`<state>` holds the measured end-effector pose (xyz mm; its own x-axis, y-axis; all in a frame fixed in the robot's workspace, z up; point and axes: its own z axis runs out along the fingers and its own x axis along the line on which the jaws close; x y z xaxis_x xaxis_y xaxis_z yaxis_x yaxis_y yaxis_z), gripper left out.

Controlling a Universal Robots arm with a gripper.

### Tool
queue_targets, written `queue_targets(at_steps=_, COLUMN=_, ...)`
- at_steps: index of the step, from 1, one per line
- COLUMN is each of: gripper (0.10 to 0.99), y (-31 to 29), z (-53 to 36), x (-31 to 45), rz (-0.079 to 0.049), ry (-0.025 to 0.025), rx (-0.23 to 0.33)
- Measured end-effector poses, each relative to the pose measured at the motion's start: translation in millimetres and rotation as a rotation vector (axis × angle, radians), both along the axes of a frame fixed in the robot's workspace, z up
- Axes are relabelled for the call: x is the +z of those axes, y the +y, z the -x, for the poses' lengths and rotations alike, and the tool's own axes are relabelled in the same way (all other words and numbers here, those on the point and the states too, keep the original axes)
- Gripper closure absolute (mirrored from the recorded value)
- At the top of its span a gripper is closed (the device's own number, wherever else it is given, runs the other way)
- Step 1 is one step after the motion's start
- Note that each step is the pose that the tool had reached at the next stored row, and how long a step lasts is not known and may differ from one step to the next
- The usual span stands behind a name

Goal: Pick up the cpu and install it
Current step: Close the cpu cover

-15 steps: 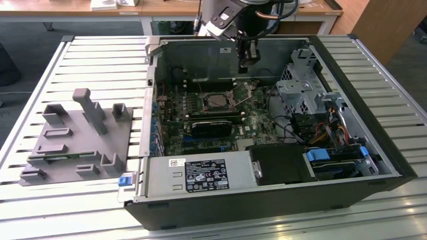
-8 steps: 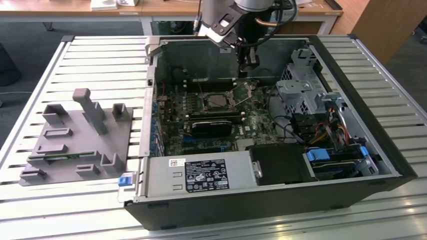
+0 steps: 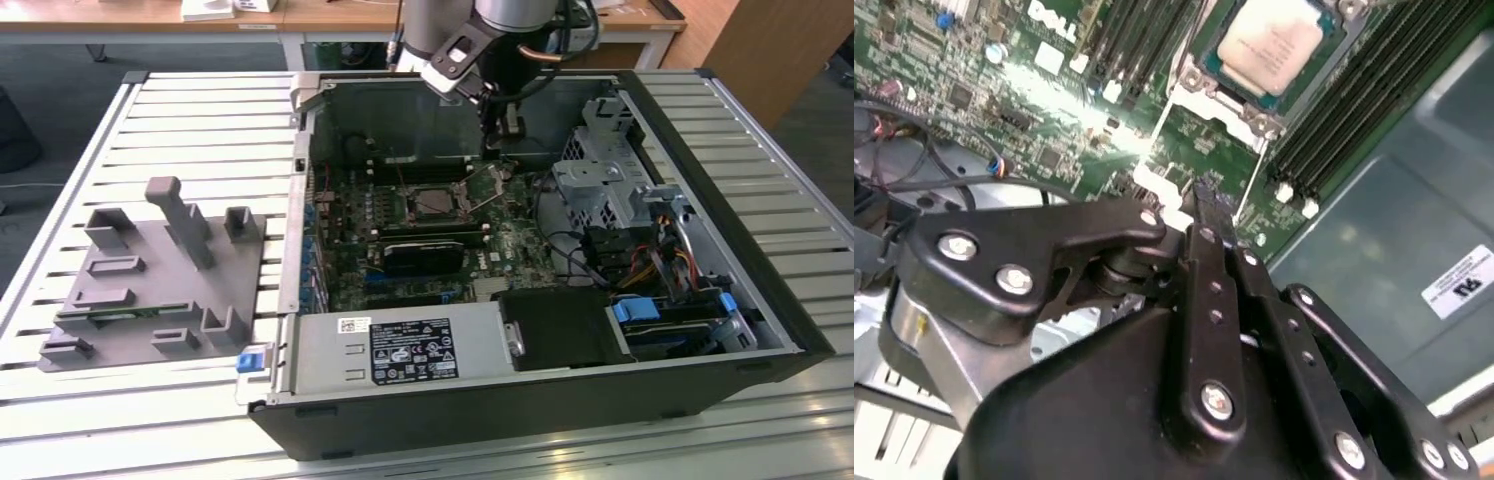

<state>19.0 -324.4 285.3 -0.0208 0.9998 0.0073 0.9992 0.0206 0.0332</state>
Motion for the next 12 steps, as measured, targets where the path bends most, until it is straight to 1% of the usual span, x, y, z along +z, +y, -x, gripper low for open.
queue_targets(at_steps=5, gripper=0.980, y=0.0, z=-1.1, x=-4.7, rz=0.000, ry=0.0000, rx=0.000)
queue_targets(at_steps=9, gripper=0.980, y=0.1, z=-7.2, x=-7.6, rz=0.000, ry=0.0005, rx=0.000)
queue_targets(at_steps=12, gripper=0.980, y=0.1, z=-9.4, x=-9.0, rz=0.000, ry=0.0007, rx=0.000)
